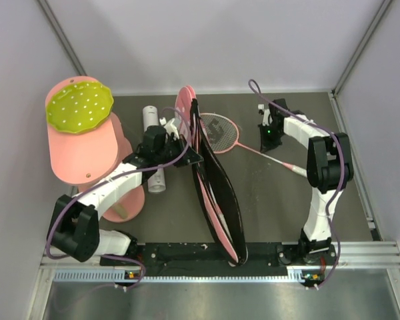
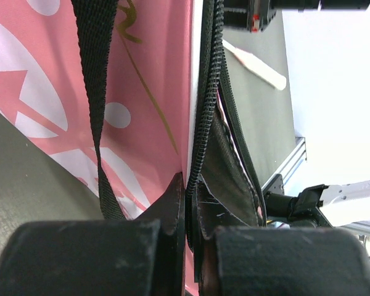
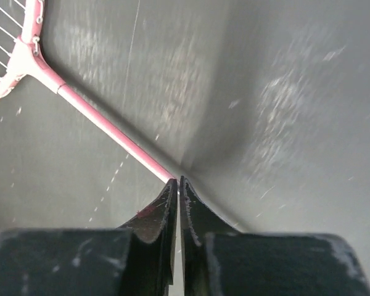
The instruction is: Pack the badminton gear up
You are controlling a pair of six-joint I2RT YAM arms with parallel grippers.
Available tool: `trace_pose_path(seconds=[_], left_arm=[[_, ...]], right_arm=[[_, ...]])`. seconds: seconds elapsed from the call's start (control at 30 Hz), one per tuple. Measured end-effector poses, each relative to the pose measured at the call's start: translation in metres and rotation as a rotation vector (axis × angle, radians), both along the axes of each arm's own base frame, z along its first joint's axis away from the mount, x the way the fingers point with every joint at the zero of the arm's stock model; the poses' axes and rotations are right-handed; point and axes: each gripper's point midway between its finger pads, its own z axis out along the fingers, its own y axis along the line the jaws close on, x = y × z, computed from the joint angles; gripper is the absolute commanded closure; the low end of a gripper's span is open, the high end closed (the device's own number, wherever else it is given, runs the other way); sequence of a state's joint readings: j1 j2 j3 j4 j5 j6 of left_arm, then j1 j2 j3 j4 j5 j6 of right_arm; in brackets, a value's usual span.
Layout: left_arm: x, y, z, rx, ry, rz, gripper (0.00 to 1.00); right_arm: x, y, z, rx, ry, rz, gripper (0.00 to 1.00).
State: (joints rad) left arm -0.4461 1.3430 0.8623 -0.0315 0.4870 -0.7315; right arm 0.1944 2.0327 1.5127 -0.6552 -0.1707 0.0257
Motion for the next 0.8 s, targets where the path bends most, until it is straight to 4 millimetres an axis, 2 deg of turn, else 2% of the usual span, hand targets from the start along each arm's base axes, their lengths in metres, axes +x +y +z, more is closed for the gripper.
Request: trace_pose_path(seconds=[0.03, 0.13, 0.27, 0.4, 0.6, 0.8], left_arm=[[-0.001, 0.0, 0.001, -0.001, -0.003, 0.001, 1.0], [-0.004, 0.002, 0.003, -0.005, -0.004, 0.002, 1.0], [-0.009, 0.003, 0.004, -0.006, 0.0, 0.003, 1.0], [-0.01, 0.004, 0.004, -0.005, 0.001, 0.003, 1.0], [-0.01, 0.004, 0.004, -0.005, 0.001, 0.002, 1.0], [-0.01, 0.004, 0.003, -0.002, 0.001, -0.002, 1.0]], right_arm=[[-0.01, 0.002, 0.0, 0.02, 0.018, -0.013, 0.8], [-0.032, 0.003, 0.0, 0.046, 0.045, -0.024, 0.6], [-0.039, 0.0, 0.006, 0.03, 0.022, 0.005, 0.51], [-0.034, -0.004, 0.012, -0.01, -0.029, 0.072, 0.51], [-0.036, -0.002, 0.005, -0.102, -0.053, 0.218, 0.55], [-0.039, -0.004, -0.013, -0.19, -0.029, 0.308, 0.67]])
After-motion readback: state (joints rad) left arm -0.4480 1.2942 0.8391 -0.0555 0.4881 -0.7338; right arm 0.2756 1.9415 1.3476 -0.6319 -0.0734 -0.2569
